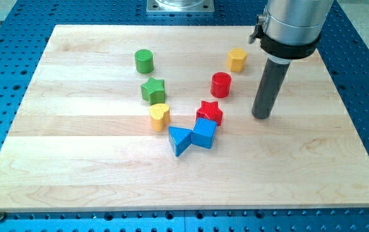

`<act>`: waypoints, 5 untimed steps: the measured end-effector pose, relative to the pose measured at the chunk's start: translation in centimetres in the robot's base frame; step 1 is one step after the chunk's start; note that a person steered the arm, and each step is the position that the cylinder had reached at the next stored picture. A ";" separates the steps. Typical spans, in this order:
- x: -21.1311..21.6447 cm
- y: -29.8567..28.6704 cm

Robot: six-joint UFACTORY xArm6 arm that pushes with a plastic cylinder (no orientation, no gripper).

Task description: Move the red circle horizontally right to the red star

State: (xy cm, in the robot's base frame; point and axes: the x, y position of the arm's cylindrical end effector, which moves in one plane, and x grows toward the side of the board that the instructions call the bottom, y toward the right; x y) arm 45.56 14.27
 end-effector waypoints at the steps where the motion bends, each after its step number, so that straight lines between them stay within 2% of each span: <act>1: 0.0 0.0; 4: -0.1 0.0; 5: -2.0 0.0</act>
State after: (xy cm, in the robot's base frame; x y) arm 43.56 14.31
